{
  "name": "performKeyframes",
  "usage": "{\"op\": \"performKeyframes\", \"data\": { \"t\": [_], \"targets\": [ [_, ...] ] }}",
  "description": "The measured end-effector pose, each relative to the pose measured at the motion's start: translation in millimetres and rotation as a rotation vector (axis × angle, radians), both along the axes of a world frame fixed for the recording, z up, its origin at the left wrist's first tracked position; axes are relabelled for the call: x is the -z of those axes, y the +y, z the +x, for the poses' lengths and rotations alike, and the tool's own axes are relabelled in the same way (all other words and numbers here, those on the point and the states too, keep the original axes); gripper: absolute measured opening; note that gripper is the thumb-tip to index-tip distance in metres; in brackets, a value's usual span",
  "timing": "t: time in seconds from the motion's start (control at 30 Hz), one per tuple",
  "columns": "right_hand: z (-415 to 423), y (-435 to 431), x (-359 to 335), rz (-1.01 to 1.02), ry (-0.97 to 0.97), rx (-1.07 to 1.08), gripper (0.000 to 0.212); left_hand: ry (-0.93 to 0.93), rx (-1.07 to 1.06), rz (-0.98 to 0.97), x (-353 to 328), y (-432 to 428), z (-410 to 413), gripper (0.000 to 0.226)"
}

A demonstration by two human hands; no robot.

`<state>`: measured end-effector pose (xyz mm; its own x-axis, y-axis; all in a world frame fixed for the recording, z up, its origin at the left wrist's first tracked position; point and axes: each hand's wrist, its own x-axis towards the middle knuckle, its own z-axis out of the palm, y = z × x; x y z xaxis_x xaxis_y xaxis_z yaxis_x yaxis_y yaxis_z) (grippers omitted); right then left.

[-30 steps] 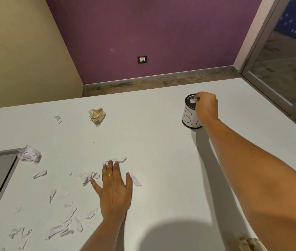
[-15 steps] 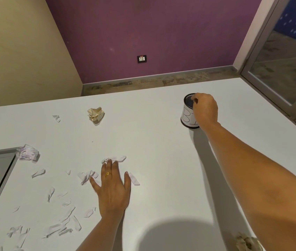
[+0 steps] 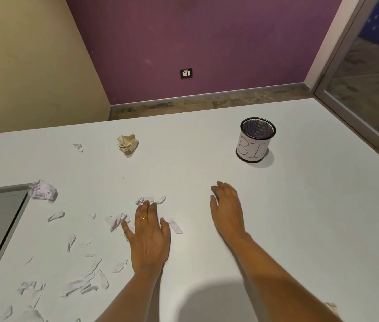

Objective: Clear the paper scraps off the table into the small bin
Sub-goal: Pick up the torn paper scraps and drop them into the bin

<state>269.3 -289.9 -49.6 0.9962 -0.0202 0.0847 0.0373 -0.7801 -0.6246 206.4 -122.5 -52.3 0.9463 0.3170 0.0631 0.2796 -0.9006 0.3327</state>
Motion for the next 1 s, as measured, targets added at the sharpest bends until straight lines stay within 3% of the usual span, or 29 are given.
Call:
{"op": "performKeyframes", "data": {
  "t": [0.3,0.5,0.6,0.8,0.9,1.0],
  "targets": [
    [-14.6,9.2,9.8,-0.215,-0.051,-0.007,0.038,-0.112,-0.009,-0.106,-6.2,0.1,-2.7,0.034],
    [-15.7,10.2,10.1,-0.233,-0.064,0.005,0.036,-0.277,0.075,-0.263,-17.9,12.5,4.0,0.024],
    [-16.3,10.9,9.6,-0.243,-0.085,0.017,0.033,-0.206,0.084,-0.300,-29.4,30.4,27.1,0.028],
    [-15.5,11.6,9.1,-0.247,-0.090,0.022,0.032,0.109,0.227,-0.116,-42.2,51.9,66.0,0.043],
    [-15.4,11.7,9.0,-0.248,-0.091,0.027,0.032,0.176,0.241,-0.075,-42.5,47.8,70.9,0.052],
    [-14.9,11.9,8.6,-0.251,-0.084,0.023,0.032,0.187,0.253,-0.034,-39.3,41.6,73.2,0.047]
  ]
}}
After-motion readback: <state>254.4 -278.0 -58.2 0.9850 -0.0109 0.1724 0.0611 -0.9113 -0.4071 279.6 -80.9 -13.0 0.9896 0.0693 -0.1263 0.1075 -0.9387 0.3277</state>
